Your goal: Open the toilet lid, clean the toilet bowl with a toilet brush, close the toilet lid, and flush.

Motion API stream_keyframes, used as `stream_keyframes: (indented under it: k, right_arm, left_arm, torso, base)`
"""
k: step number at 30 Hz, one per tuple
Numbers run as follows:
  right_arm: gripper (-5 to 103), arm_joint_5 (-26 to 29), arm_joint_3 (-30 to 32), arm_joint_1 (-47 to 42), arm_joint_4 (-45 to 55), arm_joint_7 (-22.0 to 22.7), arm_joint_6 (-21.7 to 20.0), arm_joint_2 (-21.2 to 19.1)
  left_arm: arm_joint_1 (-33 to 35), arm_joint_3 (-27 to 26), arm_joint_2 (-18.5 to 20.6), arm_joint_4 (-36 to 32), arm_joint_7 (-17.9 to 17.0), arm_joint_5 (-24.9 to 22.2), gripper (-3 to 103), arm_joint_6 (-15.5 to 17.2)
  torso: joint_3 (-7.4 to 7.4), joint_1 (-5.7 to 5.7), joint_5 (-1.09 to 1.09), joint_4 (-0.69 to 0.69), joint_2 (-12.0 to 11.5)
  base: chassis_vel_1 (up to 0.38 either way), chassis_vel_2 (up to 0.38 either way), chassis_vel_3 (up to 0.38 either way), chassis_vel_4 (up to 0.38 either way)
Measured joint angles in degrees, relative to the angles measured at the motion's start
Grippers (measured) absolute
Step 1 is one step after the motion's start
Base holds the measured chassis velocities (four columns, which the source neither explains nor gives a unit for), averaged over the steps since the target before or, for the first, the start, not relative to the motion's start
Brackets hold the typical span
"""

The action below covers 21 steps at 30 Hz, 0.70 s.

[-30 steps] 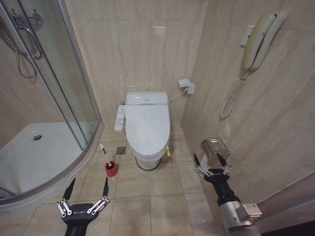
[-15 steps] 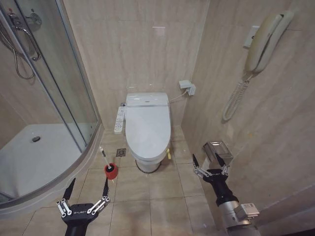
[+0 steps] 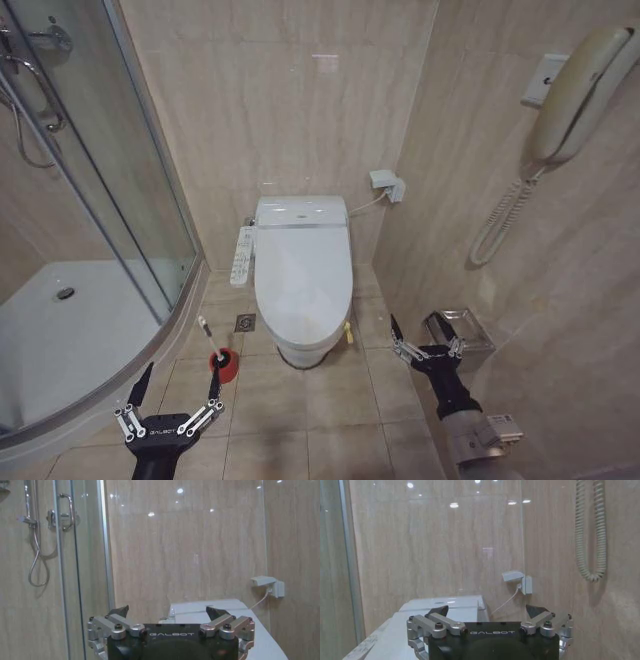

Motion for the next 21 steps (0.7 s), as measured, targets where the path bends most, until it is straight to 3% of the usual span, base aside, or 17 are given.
stream_keyframes:
  k: [21]
  right_arm:
    - [100,0.00,-0.28,0.30,-1.25,0.33,0.62,-0.05]
  left_arm:
    - [0.00,0.00,0.00,0.00,0.00,0.00,100,0.00]
  torso:
    - [0.00,0.00,-0.01,0.01,0.00]
  base:
    - [-0.130,0.133,0.130,-0.131]
